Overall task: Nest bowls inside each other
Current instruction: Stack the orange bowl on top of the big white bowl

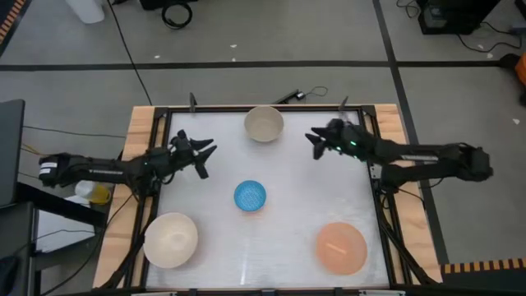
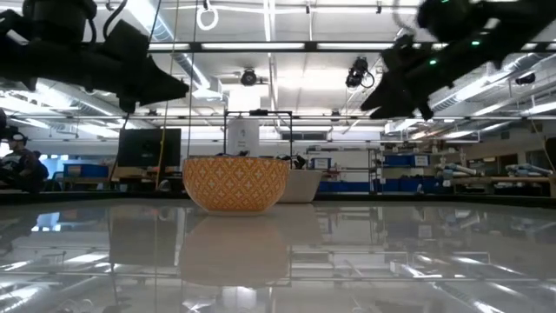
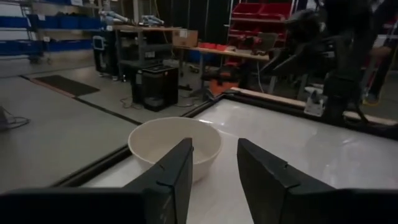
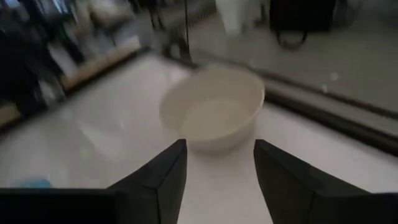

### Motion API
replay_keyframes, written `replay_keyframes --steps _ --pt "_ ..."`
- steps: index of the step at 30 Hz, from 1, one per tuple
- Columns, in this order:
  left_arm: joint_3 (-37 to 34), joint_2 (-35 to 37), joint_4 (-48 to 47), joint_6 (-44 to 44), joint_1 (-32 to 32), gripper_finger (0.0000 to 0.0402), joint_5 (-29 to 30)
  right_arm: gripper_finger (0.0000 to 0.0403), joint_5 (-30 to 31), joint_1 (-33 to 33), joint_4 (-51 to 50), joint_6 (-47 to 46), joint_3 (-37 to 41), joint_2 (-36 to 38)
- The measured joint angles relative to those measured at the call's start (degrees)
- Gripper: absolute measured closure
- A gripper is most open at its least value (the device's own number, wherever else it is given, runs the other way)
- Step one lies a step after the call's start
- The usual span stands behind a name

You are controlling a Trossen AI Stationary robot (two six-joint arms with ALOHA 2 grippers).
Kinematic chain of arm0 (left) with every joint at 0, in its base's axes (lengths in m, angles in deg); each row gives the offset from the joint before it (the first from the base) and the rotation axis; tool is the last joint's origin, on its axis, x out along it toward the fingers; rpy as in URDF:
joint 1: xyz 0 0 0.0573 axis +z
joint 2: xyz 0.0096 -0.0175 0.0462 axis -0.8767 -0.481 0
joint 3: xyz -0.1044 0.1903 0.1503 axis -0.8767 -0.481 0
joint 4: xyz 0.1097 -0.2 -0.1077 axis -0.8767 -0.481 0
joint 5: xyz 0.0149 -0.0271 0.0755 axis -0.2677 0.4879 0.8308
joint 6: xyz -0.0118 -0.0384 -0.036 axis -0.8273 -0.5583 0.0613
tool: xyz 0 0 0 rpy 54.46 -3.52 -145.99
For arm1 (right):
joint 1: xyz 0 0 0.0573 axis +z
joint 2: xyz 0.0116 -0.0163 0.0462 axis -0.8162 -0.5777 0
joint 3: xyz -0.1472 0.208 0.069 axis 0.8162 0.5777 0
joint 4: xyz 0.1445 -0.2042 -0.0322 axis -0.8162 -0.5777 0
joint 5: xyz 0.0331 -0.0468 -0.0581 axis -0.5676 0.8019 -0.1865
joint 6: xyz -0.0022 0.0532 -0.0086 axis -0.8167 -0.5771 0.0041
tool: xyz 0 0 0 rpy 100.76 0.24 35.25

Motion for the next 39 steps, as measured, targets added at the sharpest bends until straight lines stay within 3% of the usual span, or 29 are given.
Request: replay_keyframes --steps 6,9,12,15,19,23,28,32,39 --pt "0.7 -2.0 -0.6 0.9 -1.6 0.0271 -2.6 0.0208 -12.4 0.7 -4.6 5.9 -11.9 -15.7" --pt "1.0 -2.0 -1.3 -0.5 -3.0 0.0271 -9.6 0.0209 -19.9 3.3 -4.7 8.5 -17.2 -21.5" --pt "3.4 -2.0 -7.2 -1.9 -4.8 0.0271 -15.4 0.0209 -20.8 5.9 -6.1 8.6 -22.2 -25.8" --pt "7.1 -2.0 -17.6 -1.9 -6.7 0.0271 -16.5 0.0209 -21.2 7.9 -11.7 8.2 -26.7 -29.2" --pt "10.0 -2.0 -25.8 -1.9 -9.0 0.0271 -16.5 0.0209 -22.3 10.7 -26.2 6.8 -31.9 -32.3" --pt "10.1 -2.0 -25.0 0.2 -10.6 0.0271 -16.5 0.0209 -22.2 14.2 -44.6 5.3 -35.1 -32.8" --pt "10.1 -2.0 -21.4 -0.5 -11.1 0.0271 -16.4 0.0210 -18.9 20.8 -64.0 -1.6 -35.6 -28.2" --pt "10.1 -3.0 -19.6 -1.5 -12.8 0.0271 -16.5 0.0212 -18.6 27.7 -69.8 -9.6 -33.8 -24.6" --pt "10.1 -8.7 -12.9 -3.9 -16.2 0.0271 -17.1 0.0212 -18.7 39.2 -69.6 -15.8 -30.8 -21.4"
